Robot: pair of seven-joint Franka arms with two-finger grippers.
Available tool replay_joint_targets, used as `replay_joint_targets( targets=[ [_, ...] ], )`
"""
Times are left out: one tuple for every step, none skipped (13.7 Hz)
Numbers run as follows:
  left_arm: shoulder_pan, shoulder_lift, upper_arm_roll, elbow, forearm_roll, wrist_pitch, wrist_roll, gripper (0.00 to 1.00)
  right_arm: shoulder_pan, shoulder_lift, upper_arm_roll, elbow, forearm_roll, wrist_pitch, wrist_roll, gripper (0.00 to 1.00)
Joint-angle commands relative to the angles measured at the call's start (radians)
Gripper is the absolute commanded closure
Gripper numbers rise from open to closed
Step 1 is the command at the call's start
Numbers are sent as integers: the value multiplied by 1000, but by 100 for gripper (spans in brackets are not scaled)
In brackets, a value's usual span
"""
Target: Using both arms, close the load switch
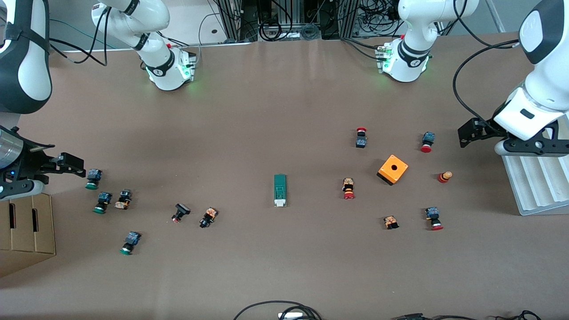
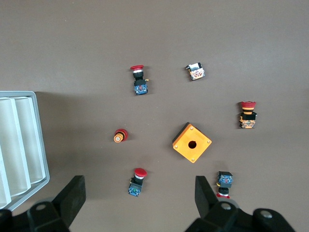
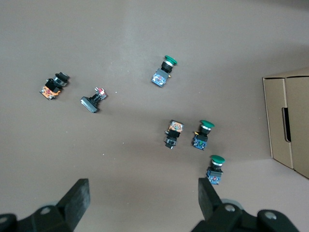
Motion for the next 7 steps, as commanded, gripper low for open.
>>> replay_joint_targets(
  targets=[
    [19,-20,-22,-12,-2,7,-7,0,-4,4,-1,14,24,-14,-12,0],
    [20,-17,-22,-10,-3,7,-7,0,-4,4,1,14,24,-14,-12,0],
    [20,-9,-22,-1,-3,7,-10,0,-4,4,-1,14,24,-14,-12,0],
    [22,-3,-22,5,-3,6,-12,0,-4,4,1,14,24,-14,-12,0],
    [22,-3,-22,8,-5,7,-16,0,-4,4,-1,14,24,-14,-12,0],
    [19,-3,-24,11,-5,6,-27,0,-4,4,1,14,24,-14,-12,0],
    [17,-1,-25,13,-6,6,-27,0,-4,4,-1,14,24,-14,-12,0]
  ],
)
